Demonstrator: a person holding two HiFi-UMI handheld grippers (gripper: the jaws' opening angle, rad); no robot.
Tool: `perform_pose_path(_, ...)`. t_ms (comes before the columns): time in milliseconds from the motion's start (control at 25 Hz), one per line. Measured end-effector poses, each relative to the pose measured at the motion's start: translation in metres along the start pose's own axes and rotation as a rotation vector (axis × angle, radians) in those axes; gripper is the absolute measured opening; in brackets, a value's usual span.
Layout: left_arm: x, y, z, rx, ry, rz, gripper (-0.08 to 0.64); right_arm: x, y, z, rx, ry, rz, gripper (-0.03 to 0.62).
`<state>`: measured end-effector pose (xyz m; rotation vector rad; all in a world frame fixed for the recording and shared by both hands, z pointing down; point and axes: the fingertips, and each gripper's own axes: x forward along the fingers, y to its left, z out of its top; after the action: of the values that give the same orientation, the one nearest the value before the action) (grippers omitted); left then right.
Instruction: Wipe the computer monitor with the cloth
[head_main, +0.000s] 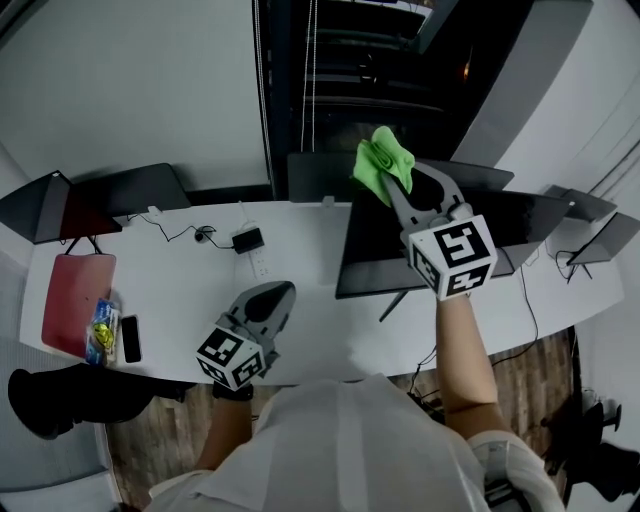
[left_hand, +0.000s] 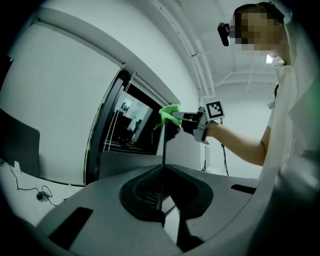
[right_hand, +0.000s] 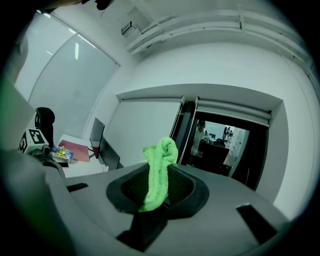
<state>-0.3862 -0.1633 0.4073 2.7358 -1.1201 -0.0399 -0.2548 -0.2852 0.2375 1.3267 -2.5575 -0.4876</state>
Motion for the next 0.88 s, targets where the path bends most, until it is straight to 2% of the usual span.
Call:
perform_pose_path(440, 0.062, -0.053, 0.000, -0.009, -0.008, -0.002, 0.021, -0.036, -0.052, -0.023, -0.009, 0.000, 0.025, 0.072)
perform_pose_path(880, 0.118, -0.111, -0.004, -0.004, 0.005, -0.015, 0.021, -0.081, -0.116, -0.054, -0.034, 0.018, 0.004, 0.072)
